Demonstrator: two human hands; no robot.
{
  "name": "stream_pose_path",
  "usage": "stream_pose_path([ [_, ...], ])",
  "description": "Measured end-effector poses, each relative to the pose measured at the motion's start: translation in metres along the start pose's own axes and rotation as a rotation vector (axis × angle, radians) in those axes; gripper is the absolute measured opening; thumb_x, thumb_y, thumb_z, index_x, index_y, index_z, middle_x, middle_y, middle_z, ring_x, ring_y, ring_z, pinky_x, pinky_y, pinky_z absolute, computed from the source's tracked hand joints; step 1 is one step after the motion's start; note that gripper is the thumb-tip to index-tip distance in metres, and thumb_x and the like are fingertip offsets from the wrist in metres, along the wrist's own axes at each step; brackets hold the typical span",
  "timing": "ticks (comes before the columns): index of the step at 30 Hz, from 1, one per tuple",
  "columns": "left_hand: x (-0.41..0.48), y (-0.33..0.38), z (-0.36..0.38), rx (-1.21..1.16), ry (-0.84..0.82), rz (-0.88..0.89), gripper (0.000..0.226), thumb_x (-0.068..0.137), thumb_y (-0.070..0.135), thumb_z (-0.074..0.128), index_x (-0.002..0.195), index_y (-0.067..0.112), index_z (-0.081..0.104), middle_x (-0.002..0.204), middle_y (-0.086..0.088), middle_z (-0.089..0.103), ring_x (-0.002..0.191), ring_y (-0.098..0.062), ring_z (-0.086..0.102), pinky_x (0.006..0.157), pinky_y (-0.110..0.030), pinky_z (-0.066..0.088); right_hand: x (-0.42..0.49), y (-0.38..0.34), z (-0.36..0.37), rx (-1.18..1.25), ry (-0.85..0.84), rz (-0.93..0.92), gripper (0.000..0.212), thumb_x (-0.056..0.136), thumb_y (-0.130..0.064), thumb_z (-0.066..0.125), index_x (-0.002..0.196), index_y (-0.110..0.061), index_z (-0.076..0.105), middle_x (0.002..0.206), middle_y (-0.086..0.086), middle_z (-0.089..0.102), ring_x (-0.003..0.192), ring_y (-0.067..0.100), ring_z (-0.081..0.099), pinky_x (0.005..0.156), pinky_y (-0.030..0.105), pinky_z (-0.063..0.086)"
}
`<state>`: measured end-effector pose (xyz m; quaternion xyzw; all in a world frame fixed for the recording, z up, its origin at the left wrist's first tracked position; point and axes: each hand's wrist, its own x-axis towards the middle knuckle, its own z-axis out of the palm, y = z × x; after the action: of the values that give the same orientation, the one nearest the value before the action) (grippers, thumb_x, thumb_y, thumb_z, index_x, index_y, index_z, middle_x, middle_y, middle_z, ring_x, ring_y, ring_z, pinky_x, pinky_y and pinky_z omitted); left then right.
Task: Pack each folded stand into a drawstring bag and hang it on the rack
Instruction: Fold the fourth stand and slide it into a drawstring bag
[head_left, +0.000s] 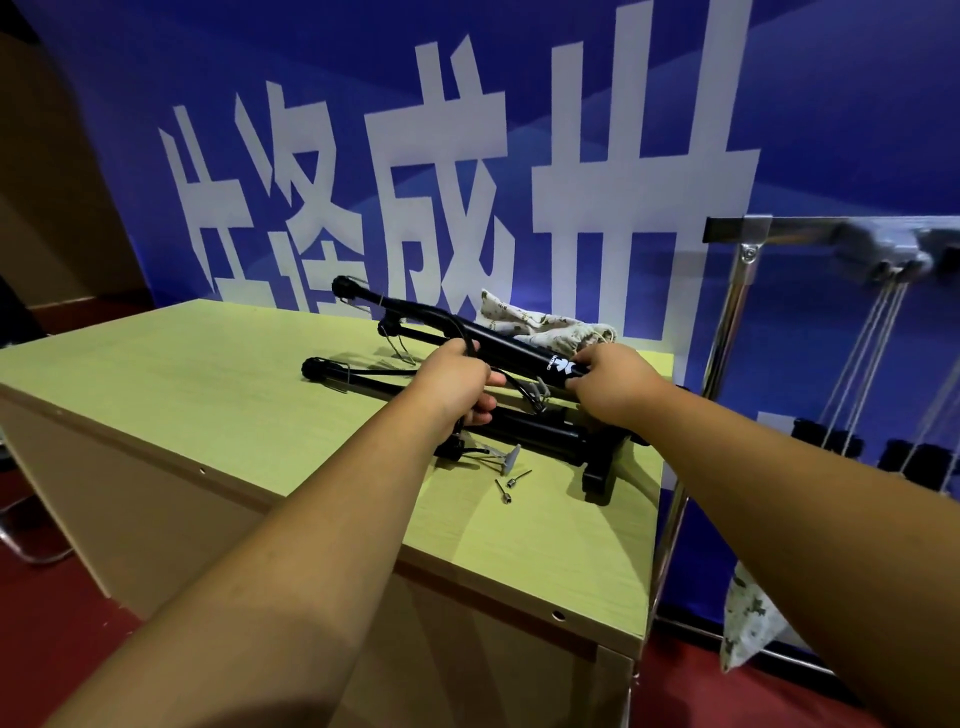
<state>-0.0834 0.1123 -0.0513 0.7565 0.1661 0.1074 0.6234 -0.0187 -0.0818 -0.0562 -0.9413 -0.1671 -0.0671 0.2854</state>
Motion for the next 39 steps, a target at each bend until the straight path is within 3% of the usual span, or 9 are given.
stream_pose_path([
  [8, -0.003, 0.008, 0.004, -0.117, -0.025, 0.016, 0.051, 0.103, 0.001, 0.048, 0.148, 0.025, 0.048, 0.120, -0.011, 0.069, 0.082, -0.023, 0.077, 0.063, -0.032, 0.064, -0.005, 0.004, -0.009, 0.050, 0.014, -0.008, 0.044, 0.105, -0.017, 0.063, 0.149, -0.014, 0.061, 0.134, 0.012, 0.069, 0.104, 0.026, 0.067, 0.094, 0.041, 0.060],
  [12, -0.005, 0.014, 0.008, -0.259, -0.065, 0.016, 0.032, 0.102, -0.002, 0.049, 0.131, 0.010, 0.055, 0.115, -0.015, 0.065, 0.083, -0.022, 0.071, 0.073, -0.036, 0.066, -0.007, 0.001, -0.007, 0.044, -0.003, -0.013, 0.044, 0.106, -0.016, 0.063, 0.150, -0.015, 0.060, 0.137, 0.010, 0.068, 0.087, 0.019, 0.064, 0.084, 0.033, 0.056],
  [17, -0.002, 0.046, 0.006, -0.627, -0.196, -0.003, 0.018, 0.104, -0.009, 0.048, 0.121, -0.007, 0.055, 0.115, -0.019, 0.062, 0.100, -0.022, 0.067, 0.100, -0.041, 0.060, -0.011, 0.000, -0.005, 0.015, 0.002, -0.009, 0.041, 0.105, -0.015, 0.063, 0.146, -0.015, 0.062, 0.130, 0.011, 0.070, 0.085, 0.020, 0.064, 0.082, 0.036, 0.060],
  [23, 0.020, 0.070, 0.016, -0.298, -0.068, -0.002, 0.017, 0.104, 0.024, 0.068, 0.113, 0.011, 0.074, 0.099, -0.001, 0.077, 0.084, -0.016, 0.072, 0.068, -0.027, 0.061, -0.019, 0.002, -0.004, -0.053, -0.048, -0.042, 0.035, 0.103, -0.010, 0.060, 0.138, -0.015, 0.064, 0.127, 0.012, 0.067, 0.096, 0.026, 0.068, 0.088, 0.046, 0.063],
  [26, 0.028, 0.080, 0.028, -0.427, -0.027, -0.042, 0.023, 0.104, 0.009, 0.067, 0.122, -0.004, 0.068, 0.103, -0.013, 0.075, 0.073, -0.017, 0.072, 0.053, -0.021, 0.060, -0.022, 0.004, -0.003, -0.057, -0.057, -0.064, 0.039, 0.104, -0.017, 0.062, 0.143, -0.016, 0.062, 0.133, 0.009, 0.064, 0.103, 0.027, 0.067, 0.092, 0.048, 0.062],
  [29, 0.031, 0.082, 0.040, -0.410, -0.003, -0.033, 0.020, 0.103, -0.010, 0.052, 0.122, -0.012, 0.055, 0.130, -0.029, 0.063, 0.089, -0.027, 0.076, 0.055, -0.023, 0.062, -0.025, 0.006, -0.003, -0.039, -0.048, -0.077, 0.040, 0.105, -0.019, 0.063, 0.145, -0.016, 0.062, 0.137, 0.009, 0.064, 0.112, 0.028, 0.065, 0.096, 0.045, 0.059],
  [32, 0.030, 0.080, 0.047, -0.443, 0.007, 0.025, 0.033, 0.096, -0.014, 0.046, 0.127, -0.006, 0.055, 0.137, -0.023, 0.057, 0.102, -0.028, 0.071, 0.071, -0.027, 0.066, -0.028, 0.009, -0.008, -0.002, -0.054, -0.079, 0.042, 0.105, -0.017, 0.063, 0.147, -0.017, 0.061, 0.141, 0.009, 0.064, 0.118, 0.028, 0.064, 0.097, 0.039, 0.056],
  [35, 0.021, 0.074, 0.041, -0.440, -0.064, 0.073, 0.043, 0.090, -0.021, 0.035, 0.115, -0.005, 0.065, 0.116, -0.022, 0.073, 0.096, -0.025, 0.078, 0.076, -0.030, 0.066, -0.029, 0.010, -0.015, 0.040, -0.069, -0.058, 0.046, 0.106, -0.019, 0.064, 0.152, -0.018, 0.059, 0.146, 0.008, 0.063, 0.114, 0.024, 0.064, 0.091, 0.032, 0.053],
  [39, 0.006, 0.063, 0.023, -0.269, -0.054, 0.092, 0.034, 0.083, -0.011, 0.033, 0.083, 0.008, 0.062, 0.074, -0.007, 0.071, 0.052, -0.018, 0.059, 0.047, -0.025, 0.042, -0.030, 0.005, -0.027, 0.116, -0.043, -0.030, 0.047, 0.106, -0.022, 0.064, 0.152, -0.017, 0.059, 0.145, 0.009, 0.065, 0.117, 0.024, 0.064, 0.094, 0.031, 0.051],
])
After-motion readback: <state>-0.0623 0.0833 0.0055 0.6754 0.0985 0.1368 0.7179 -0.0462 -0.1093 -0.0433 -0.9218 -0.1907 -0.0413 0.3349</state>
